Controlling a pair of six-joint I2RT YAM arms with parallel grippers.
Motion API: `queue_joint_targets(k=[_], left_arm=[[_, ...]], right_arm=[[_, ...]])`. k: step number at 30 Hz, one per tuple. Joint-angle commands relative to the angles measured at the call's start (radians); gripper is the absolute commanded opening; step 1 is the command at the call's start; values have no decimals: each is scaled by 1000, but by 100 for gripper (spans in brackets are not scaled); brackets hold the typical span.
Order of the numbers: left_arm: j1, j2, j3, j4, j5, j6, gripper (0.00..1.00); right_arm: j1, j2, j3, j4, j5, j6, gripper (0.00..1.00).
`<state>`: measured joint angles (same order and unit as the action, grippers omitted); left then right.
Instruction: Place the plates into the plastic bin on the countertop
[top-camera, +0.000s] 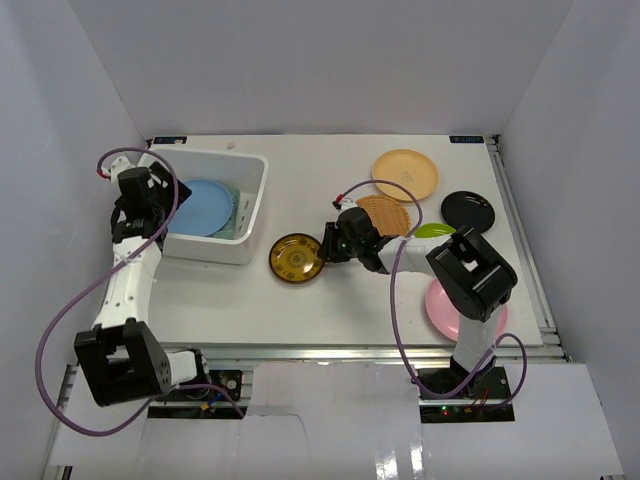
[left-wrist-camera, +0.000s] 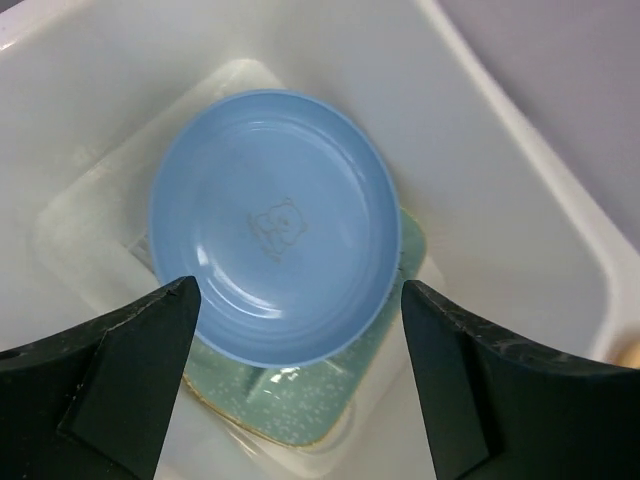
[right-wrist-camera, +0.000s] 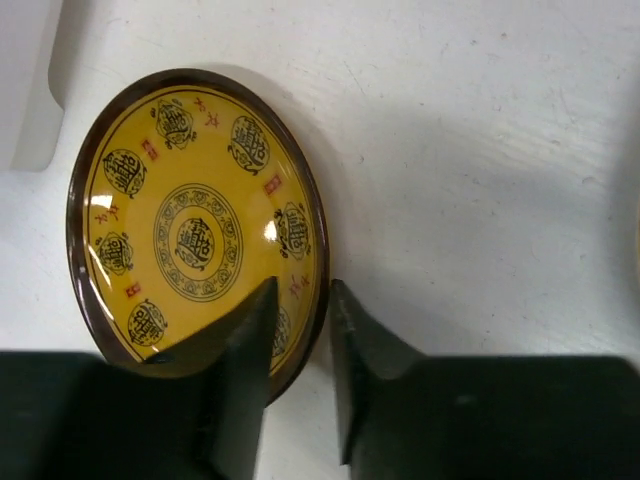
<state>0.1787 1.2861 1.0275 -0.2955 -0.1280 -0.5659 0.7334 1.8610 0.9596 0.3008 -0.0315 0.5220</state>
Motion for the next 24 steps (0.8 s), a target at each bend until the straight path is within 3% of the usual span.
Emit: queue_joint_targets(k=[1, 3, 9, 10, 14, 17, 24], left_arm=[[-27, -134, -14, 64, 111, -6, 93], [-56, -178, -15, 65, 126, 12, 93], [-159, -266, -43, 133, 443, 78, 93], [-165, -278, -65, 197, 593, 99, 93], [-293, -346, -99, 358, 815, 110, 98], [-309, -418, -118, 436, 844, 78, 98], [-352, -568, -202, 596, 795, 25, 98]], right_arm=[[1, 24, 11, 32, 8, 44, 25], [0, 7, 7, 35, 25, 49, 8], [-40, -204, -50, 47, 53, 43, 8], [-45, -247, -51, 47, 54, 20, 8], [-46, -393, 54, 0, 85, -51, 8], [-43, -399, 145, -14, 67, -66, 8], [-8, -126, 537, -49, 61, -62, 8]])
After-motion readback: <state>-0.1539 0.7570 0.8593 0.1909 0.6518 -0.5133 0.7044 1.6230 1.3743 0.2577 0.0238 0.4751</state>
